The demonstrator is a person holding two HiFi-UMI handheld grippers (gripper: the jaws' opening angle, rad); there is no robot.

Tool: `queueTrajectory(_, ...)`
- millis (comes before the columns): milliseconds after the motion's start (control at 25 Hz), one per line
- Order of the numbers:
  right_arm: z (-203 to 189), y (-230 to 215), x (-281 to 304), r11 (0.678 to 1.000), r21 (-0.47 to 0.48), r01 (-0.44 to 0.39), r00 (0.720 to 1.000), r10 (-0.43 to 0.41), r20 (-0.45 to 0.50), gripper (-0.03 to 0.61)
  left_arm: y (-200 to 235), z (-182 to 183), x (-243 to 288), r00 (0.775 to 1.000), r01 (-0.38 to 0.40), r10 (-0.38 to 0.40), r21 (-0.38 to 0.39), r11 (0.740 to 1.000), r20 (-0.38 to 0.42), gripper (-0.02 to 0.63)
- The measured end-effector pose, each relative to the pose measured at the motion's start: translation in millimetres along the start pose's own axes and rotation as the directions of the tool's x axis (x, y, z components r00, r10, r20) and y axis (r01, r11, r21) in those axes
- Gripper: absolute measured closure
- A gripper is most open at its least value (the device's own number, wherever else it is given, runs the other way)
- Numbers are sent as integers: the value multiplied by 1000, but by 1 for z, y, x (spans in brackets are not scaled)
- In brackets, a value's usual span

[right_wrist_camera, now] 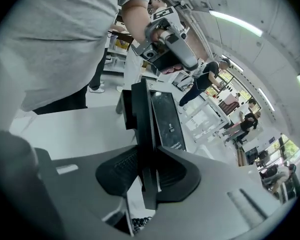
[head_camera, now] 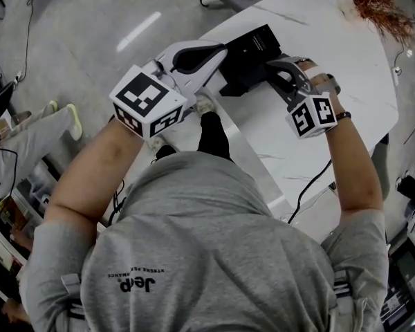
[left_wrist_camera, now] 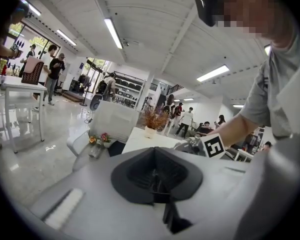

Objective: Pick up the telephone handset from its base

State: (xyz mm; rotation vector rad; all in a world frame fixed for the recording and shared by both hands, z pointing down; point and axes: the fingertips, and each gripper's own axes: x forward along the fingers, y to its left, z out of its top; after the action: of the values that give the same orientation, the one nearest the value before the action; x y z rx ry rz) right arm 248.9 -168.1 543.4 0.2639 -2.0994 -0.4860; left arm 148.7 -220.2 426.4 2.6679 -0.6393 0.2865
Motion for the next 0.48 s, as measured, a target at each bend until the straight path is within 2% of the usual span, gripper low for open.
queueTrajectory(80,2,-5,-6,1000,17,2,1000,-2,-4,496,3,2,-5,1000,-9,9,-4,1000,6,557)
queueTrajectory(240,14,-25,-22,991,132,36,999,-39,26,502,7,12,-17,999,-23,23,-10,1000,34,557)
queueTrajectory(480,54,-57,-47,966,238,97,989,-121,90,502,15,27,-49,994,-65,66,-15,998,84,557)
